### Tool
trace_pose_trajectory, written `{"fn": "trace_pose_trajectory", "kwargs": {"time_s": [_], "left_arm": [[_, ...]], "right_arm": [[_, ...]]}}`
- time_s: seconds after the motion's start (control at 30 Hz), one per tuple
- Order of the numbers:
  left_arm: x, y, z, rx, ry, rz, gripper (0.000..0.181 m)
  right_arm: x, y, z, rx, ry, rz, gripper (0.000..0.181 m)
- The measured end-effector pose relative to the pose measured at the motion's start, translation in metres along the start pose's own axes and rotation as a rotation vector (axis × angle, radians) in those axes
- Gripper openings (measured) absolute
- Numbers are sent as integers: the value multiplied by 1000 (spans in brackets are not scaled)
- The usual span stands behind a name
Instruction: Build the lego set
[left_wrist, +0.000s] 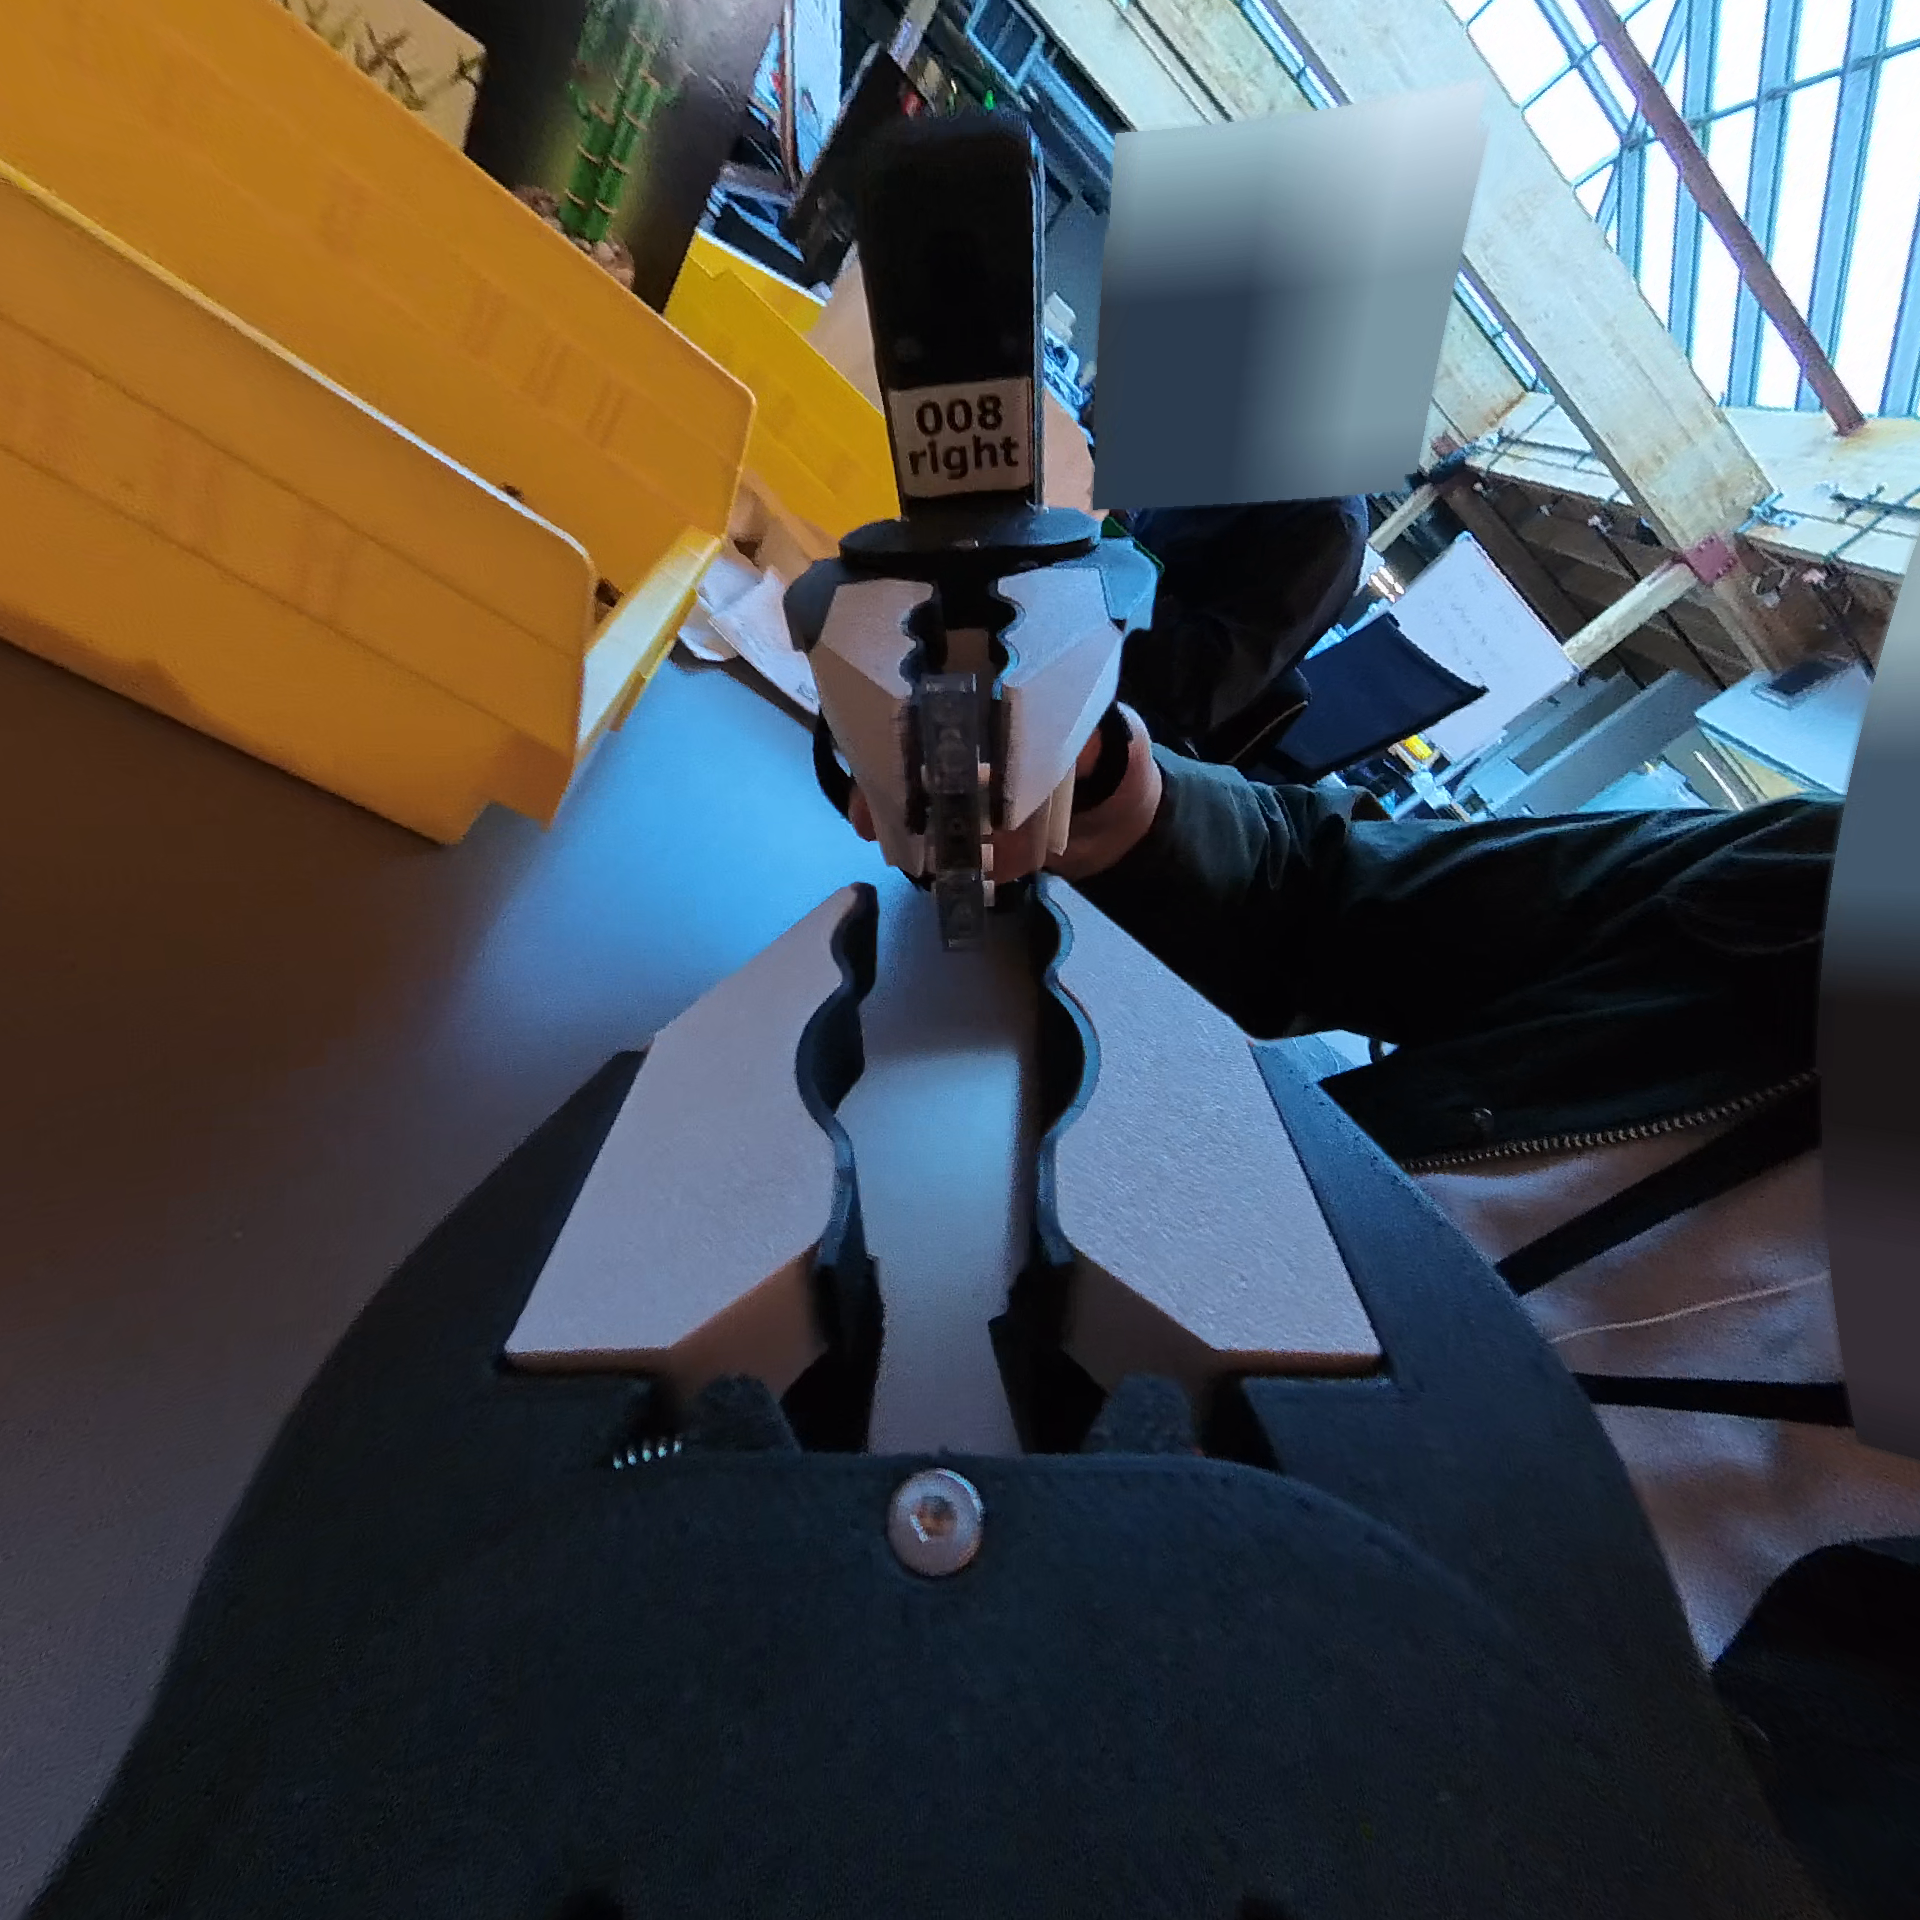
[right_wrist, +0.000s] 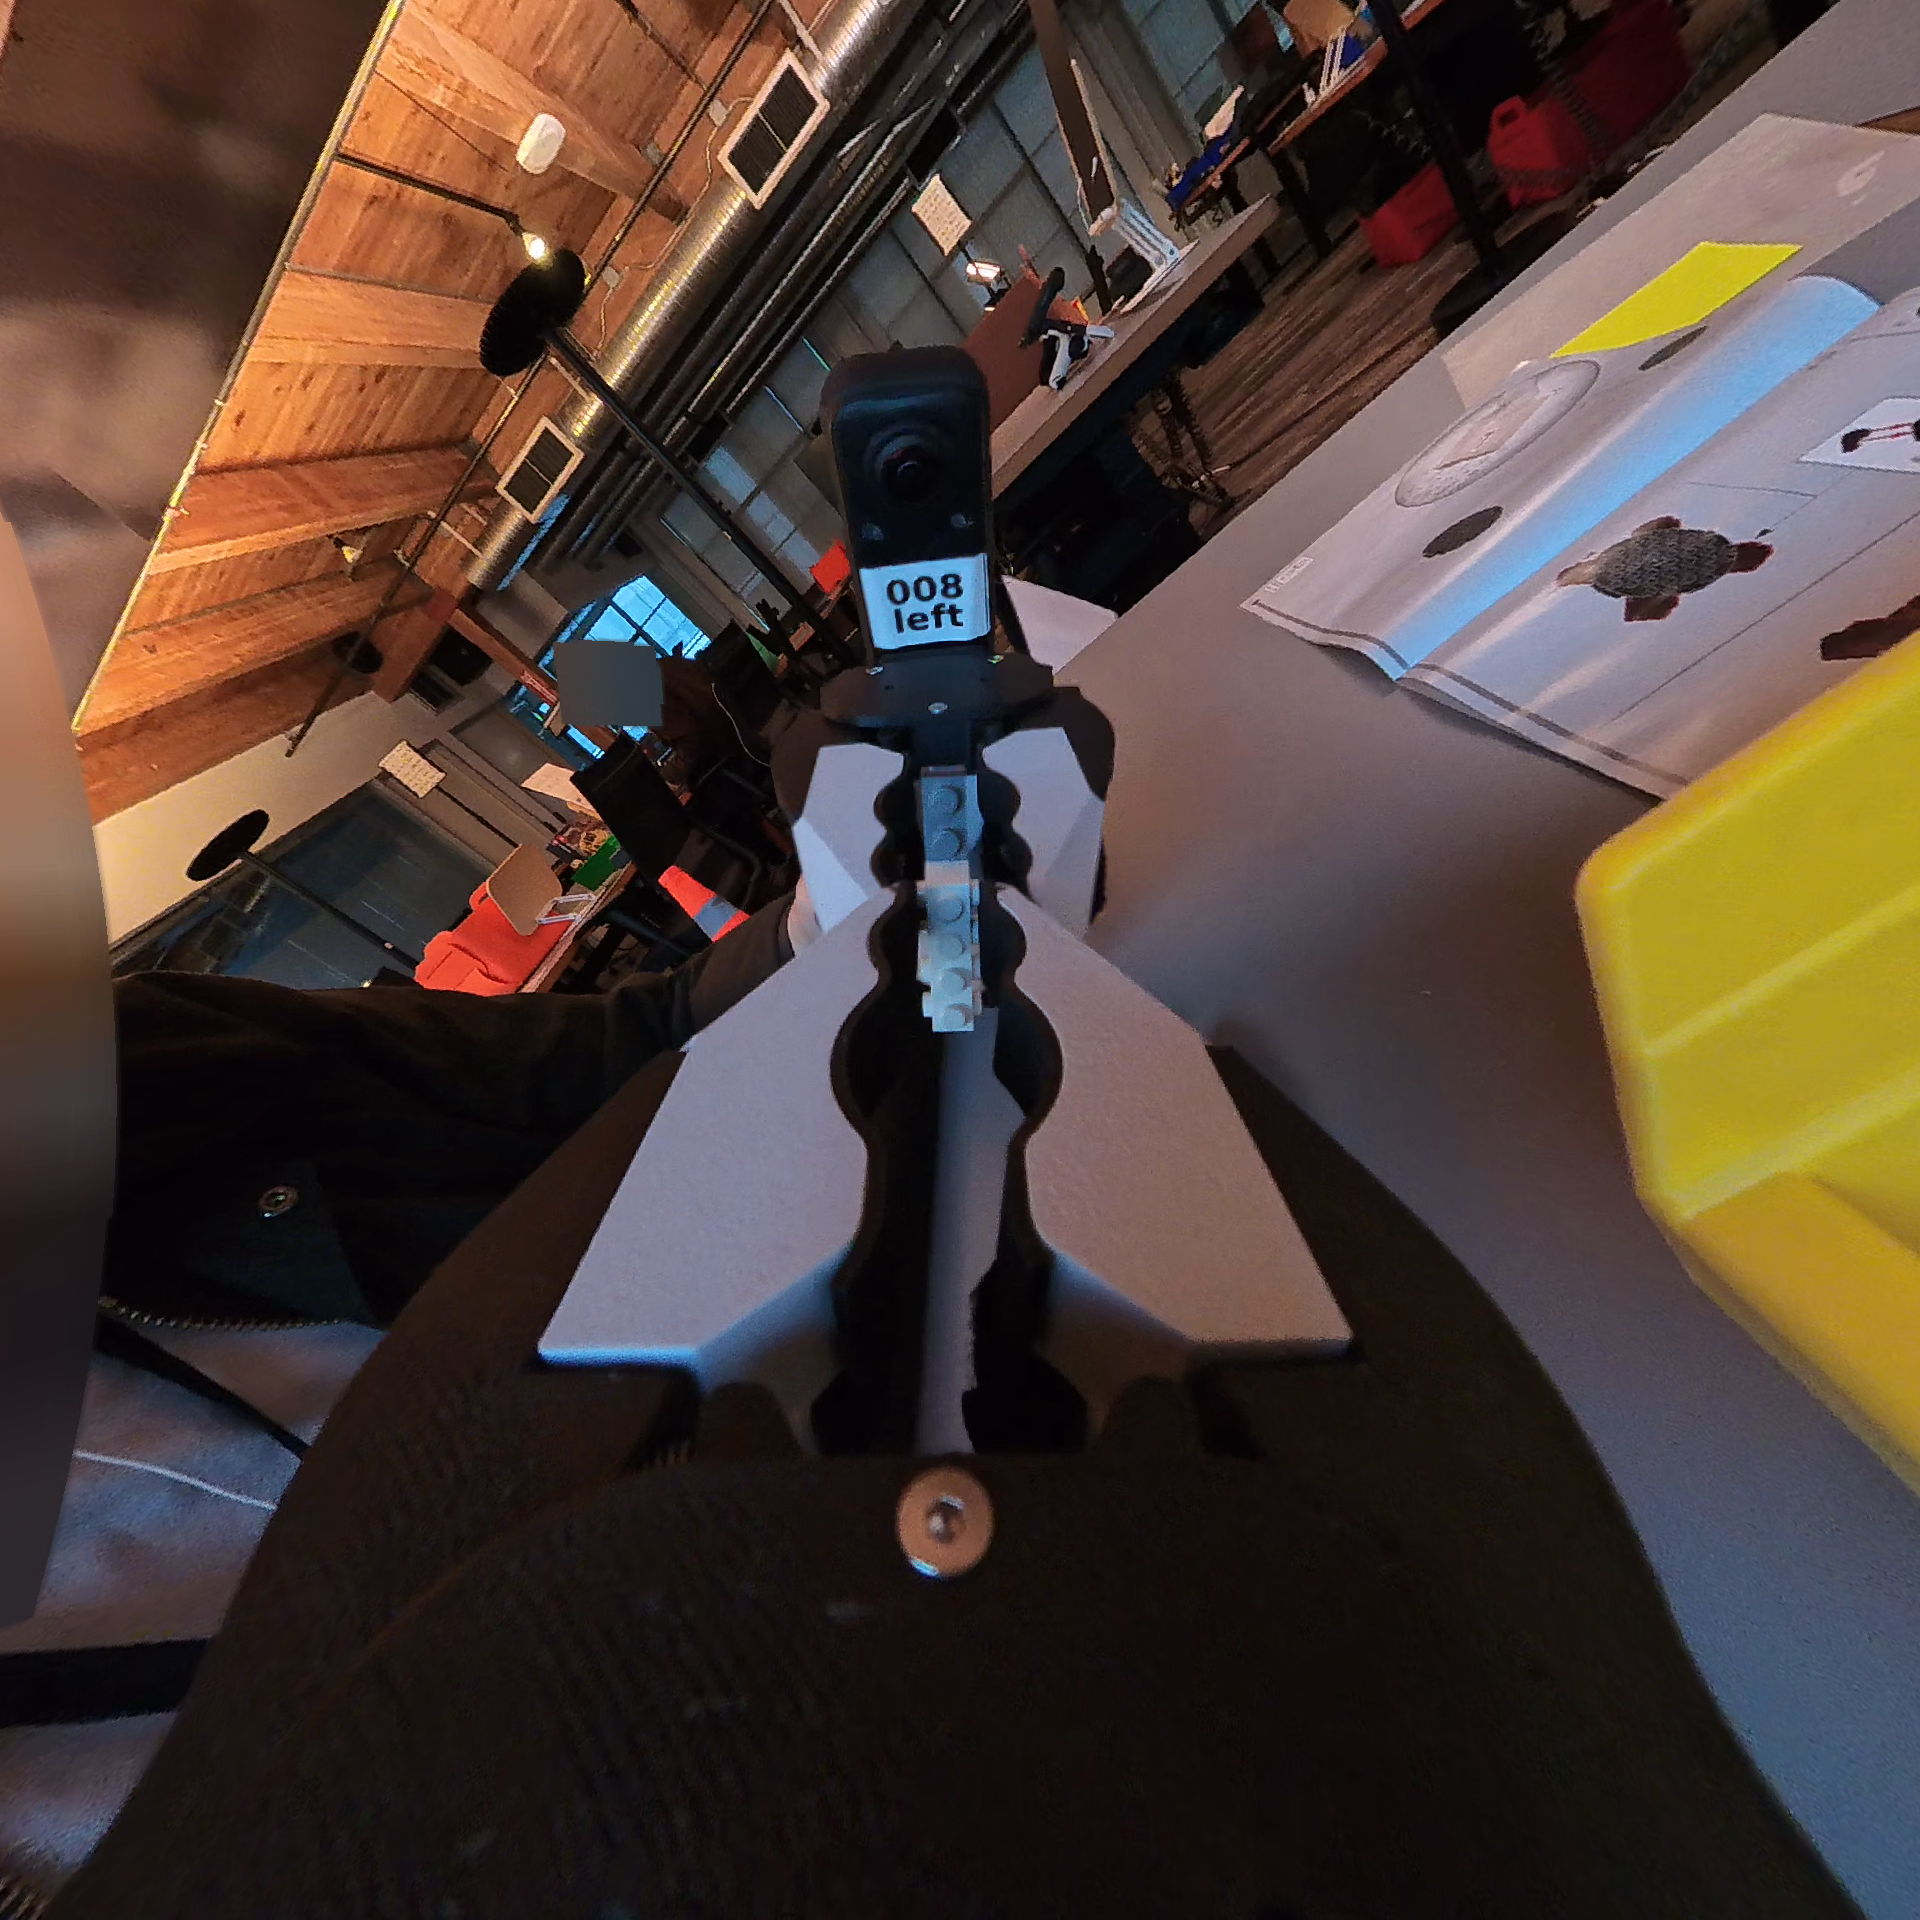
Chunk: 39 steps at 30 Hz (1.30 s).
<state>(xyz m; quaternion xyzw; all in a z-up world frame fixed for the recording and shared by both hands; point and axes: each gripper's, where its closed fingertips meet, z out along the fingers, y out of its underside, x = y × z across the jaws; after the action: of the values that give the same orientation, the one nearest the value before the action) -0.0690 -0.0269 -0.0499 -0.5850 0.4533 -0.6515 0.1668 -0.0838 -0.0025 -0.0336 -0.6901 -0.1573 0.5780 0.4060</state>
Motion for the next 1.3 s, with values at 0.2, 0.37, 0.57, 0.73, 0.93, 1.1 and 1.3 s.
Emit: {"fn": "trace_pose_trajectory", "kwargs": {"time_s": [0.2, 0.37, 0.57, 0.73, 0.93, 1.1, 1.3], "left_arm": [[9, 8, 5, -32, 88, -70, 10], [12, 14, 6, -66, 98, -66, 10], [12, 6, 0, -24, 114, -90, 10], [19, 3, -1, -7, 155, -80, 9], [32, 0, -2, 3, 212, -18, 9], [17, 9, 4, -52, 107, -4, 10], [25, 12, 5, -67, 149, -11, 10]], "right_arm": [[-3, 6, 5, -16, -37, 18, 8], [-8, 12, 5, -44, -126, 105, 9], [-11, 9, 2, -36, -145, 99, 24], [-11, 6, 0, -22, -138, 69, 23], [-35, 4, 0, -21, -191, -70, 24], [-16, 8, 2, -40, -79, -36, 19], [-19, 13, 0, -94, -99, -9, 8]]}}
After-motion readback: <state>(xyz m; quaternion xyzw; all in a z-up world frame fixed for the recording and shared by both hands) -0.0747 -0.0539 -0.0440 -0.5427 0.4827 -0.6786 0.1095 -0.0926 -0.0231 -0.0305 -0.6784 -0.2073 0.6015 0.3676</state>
